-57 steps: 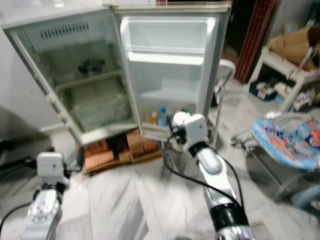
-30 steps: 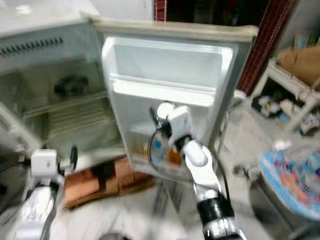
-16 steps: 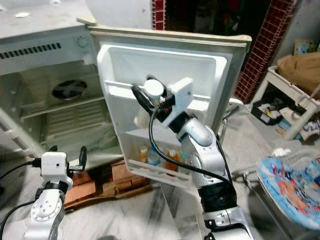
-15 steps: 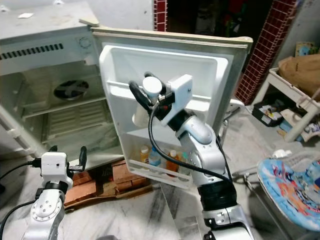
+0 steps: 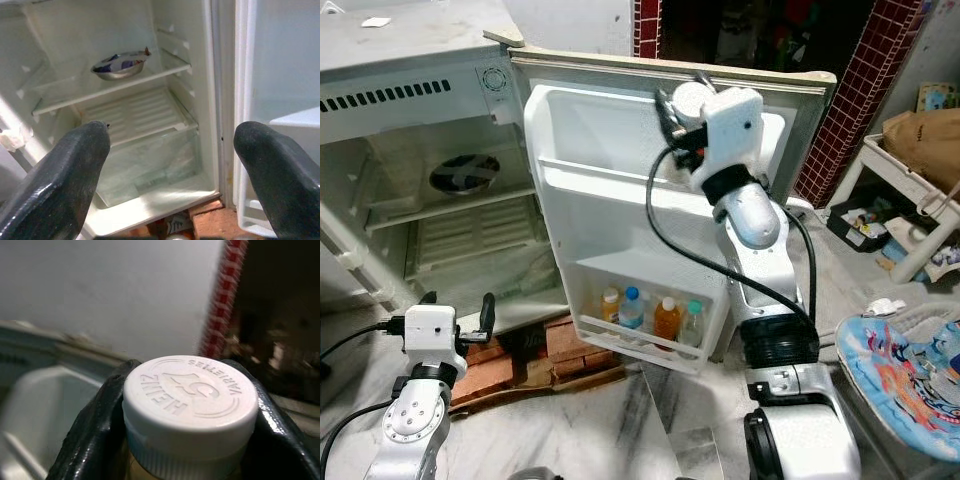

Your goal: Restocking fridge

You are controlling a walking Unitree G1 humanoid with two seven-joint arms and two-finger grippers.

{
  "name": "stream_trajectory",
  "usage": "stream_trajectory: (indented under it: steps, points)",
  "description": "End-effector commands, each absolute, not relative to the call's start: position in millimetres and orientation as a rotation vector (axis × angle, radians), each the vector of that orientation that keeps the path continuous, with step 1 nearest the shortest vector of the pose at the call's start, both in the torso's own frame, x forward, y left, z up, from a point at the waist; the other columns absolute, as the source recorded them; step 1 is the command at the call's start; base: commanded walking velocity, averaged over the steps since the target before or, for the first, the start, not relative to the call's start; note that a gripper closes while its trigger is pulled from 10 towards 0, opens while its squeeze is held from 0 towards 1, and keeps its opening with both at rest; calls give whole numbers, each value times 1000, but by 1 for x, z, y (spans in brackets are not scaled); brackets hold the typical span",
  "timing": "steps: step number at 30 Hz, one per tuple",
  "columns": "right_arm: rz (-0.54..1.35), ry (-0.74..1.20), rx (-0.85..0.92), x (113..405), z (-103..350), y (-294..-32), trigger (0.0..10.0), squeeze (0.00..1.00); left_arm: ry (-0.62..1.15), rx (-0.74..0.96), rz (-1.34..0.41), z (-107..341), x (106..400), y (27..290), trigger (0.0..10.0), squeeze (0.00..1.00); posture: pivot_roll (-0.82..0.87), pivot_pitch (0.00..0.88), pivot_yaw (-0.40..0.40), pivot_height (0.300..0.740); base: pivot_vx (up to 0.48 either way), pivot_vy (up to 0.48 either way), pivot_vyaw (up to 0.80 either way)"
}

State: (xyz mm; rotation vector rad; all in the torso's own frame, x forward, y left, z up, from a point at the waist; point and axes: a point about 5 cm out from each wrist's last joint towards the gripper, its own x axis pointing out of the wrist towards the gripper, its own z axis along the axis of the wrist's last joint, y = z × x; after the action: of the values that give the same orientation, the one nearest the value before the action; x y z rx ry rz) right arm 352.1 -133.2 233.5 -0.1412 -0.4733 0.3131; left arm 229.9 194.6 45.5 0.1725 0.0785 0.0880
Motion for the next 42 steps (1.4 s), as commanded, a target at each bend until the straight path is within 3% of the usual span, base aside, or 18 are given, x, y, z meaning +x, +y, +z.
stream_trajectory:
  steps: [1, 10, 24, 26, 27, 28, 36, 42]
  points:
    - [282, -534, -164, 352, 242, -133, 10000, 0, 80, 185, 93, 45, 229, 197, 10000, 0, -3, 0, 6, 740, 0, 0, 0]
    - [-15, -516, -287, 370, 230, -138, 10000, 0, 83, 186, 95, 44, 229, 195, 10000, 0, 0, 2, 1, 740, 0, 0, 0]
    - [-16, -248, -211, 388, 190, -133, 10000, 0, 88, 179, 105, 42, 228, 193, 10000, 0, 5, 1, -13, 740, 0, 0, 0]
    - [-17, -233, -216, 389, 187, -135, 10000, 55, 89, 178, 107, 41, 228, 193, 10000, 0, 5, 0, -15, 740, 0, 0, 0]
    - [-31, -205, -221, 390, 184, -137, 10000, 961, 90, 177, 109, 41, 228, 193, 10000, 0, 2, 0, -16, 740, 0, 0, 0]
    - [-33, -191, -211, 391, 182, -138, 10000, 1000, 90, 177, 109, 41, 228, 193, 10000, 0, 2, 0, -16, 740, 0, 0, 0]
    - [-50, -219, -222, 394, 190, -145, 10000, 1000, 92, 179, 105, 41, 230, 193, 10000, 0, -1, 0, -12, 740, 0, 0, 0]
    - [-48, -386, -162, 395, 226, -150, 10000, 1000, 96, 181, 101, 40, 231, 193, 10000, 0, -3, 0, -7, 740, 0, 0, 0]
